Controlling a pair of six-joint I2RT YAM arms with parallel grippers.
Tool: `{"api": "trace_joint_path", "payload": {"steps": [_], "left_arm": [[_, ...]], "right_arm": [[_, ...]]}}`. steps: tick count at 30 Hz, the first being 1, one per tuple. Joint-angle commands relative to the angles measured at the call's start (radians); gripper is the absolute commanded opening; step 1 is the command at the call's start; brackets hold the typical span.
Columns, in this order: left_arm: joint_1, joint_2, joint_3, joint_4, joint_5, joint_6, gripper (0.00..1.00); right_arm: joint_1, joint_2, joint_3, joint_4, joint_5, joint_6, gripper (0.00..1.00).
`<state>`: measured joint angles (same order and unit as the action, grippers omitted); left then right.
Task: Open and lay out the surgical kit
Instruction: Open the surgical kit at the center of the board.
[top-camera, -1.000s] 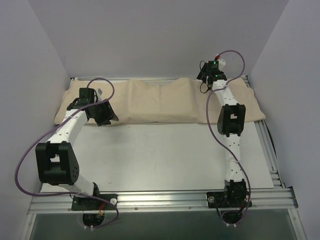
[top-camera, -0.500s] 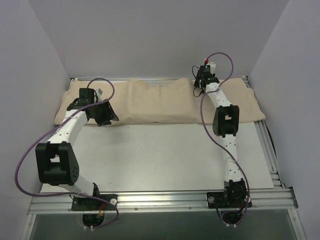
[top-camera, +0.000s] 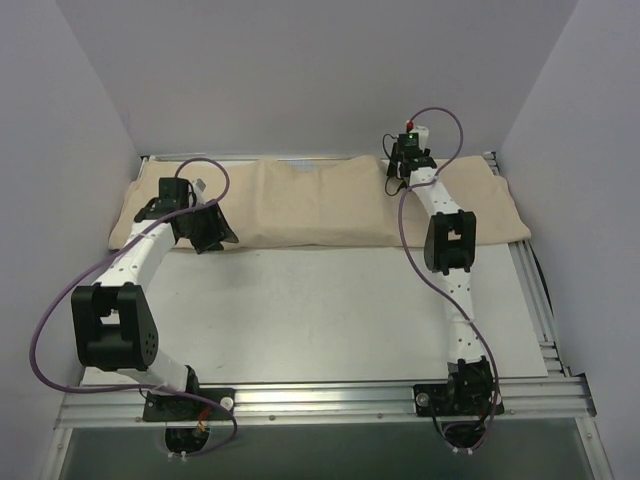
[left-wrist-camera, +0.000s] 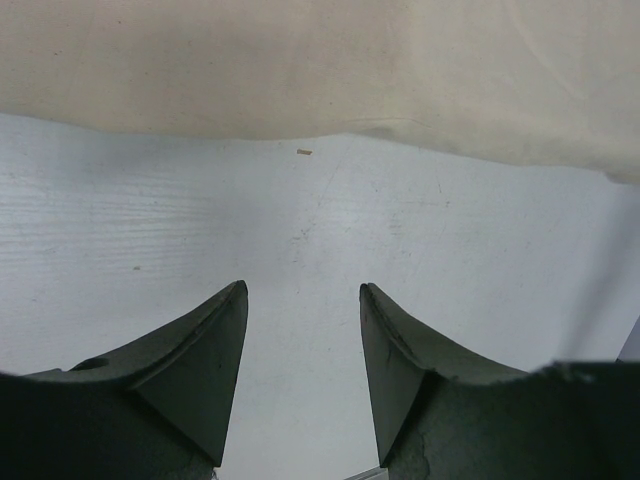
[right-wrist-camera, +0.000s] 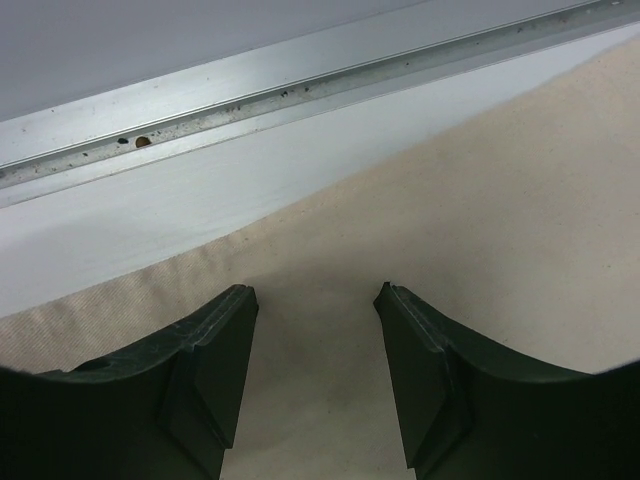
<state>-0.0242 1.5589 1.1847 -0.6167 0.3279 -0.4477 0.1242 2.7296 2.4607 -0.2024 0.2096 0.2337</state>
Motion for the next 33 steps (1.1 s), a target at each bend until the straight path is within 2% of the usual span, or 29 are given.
{"api": "trace_joint_path", "payload": {"steps": [1, 6, 15, 18, 19, 23, 29, 33], "left_arm": [[0.007, -0.017, -0.003, 0.040, 0.025, 0.012, 0.58], [0.017, -0.028, -0.013, 0.041, 0.036, 0.009, 0.58], [0.017, -0.026, -0.014, 0.055, 0.059, -0.009, 0.57], [0.017, -0.028, -0.020, 0.058, 0.062, -0.008, 0.57], [0.017, -0.030, -0.020, 0.057, 0.062, -0.008, 0.58], [0.017, -0.037, -0.022, 0.051, 0.062, -0.005, 0.57], [0.017, -0.049, -0.022, 0.041, 0.060, -0.002, 0.57], [0.018, -0.051, -0.004, 0.032, 0.062, -0.002, 0.57]], "right_arm": [[-0.008, 0.024, 0.041, -0.040, 0.004, 0.000, 0.53], [-0.037, 0.097, 0.162, -0.201, -0.041, 0.045, 0.47], [-0.035, 0.094, 0.119, -0.278, 0.002, 0.021, 0.32], [-0.031, 0.087, 0.110, -0.267, 0.005, 0.013, 0.22], [-0.029, 0.088, 0.112, -0.262, 0.008, 0.012, 0.15], [-0.028, 0.091, 0.124, -0.261, 0.014, 0.010, 0.01], [-0.026, 0.006, 0.052, -0.161, 0.013, 0.033, 0.00], [-0.034, -0.047, 0.096, -0.127, -0.009, 0.065, 0.00]]}}
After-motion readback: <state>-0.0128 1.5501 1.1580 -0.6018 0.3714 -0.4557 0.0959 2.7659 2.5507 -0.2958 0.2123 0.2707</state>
